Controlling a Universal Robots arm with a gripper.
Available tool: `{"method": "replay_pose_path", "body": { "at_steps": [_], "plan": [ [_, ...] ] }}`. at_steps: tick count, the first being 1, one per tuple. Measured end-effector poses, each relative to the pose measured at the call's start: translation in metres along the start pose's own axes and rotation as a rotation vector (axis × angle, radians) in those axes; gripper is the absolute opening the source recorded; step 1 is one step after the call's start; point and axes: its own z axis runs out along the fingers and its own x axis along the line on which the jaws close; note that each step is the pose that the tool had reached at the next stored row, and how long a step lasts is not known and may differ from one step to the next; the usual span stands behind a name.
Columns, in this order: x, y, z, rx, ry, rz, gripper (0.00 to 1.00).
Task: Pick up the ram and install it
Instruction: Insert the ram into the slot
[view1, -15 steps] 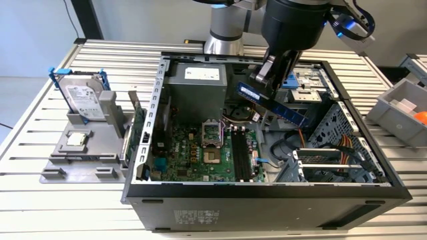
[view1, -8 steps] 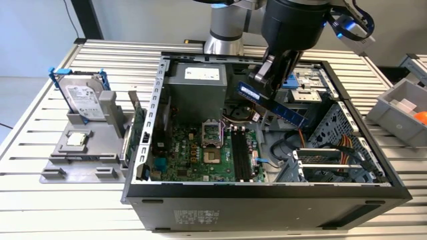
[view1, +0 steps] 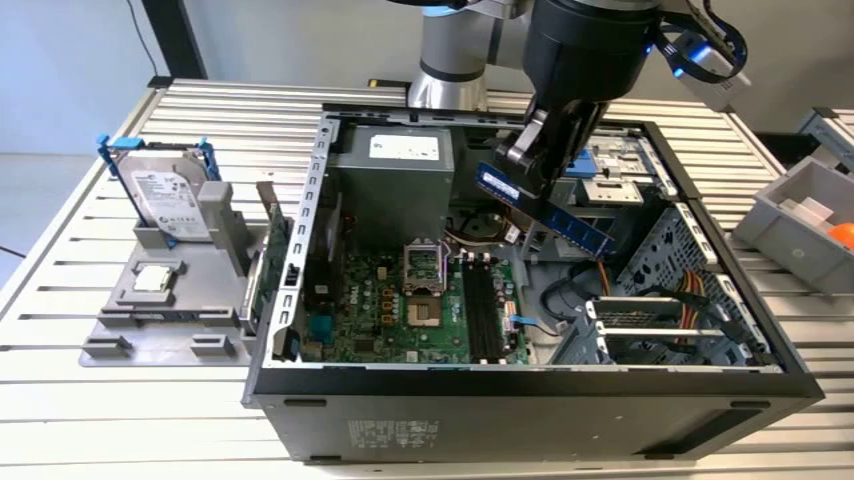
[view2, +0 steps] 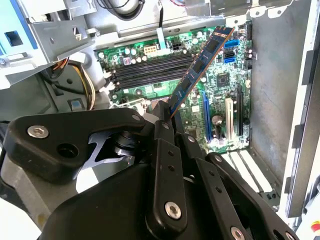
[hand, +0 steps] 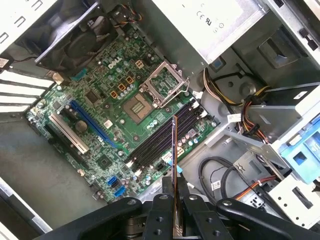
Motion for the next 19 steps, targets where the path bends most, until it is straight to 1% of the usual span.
{"method": "replay_pose_path", "body": {
  "at_steps": [19],
  "plan": [
    [0.0000, 0.0000, 0.0002, 0.0004, 0.0011, 0.064, 0.00]
  ]
}}
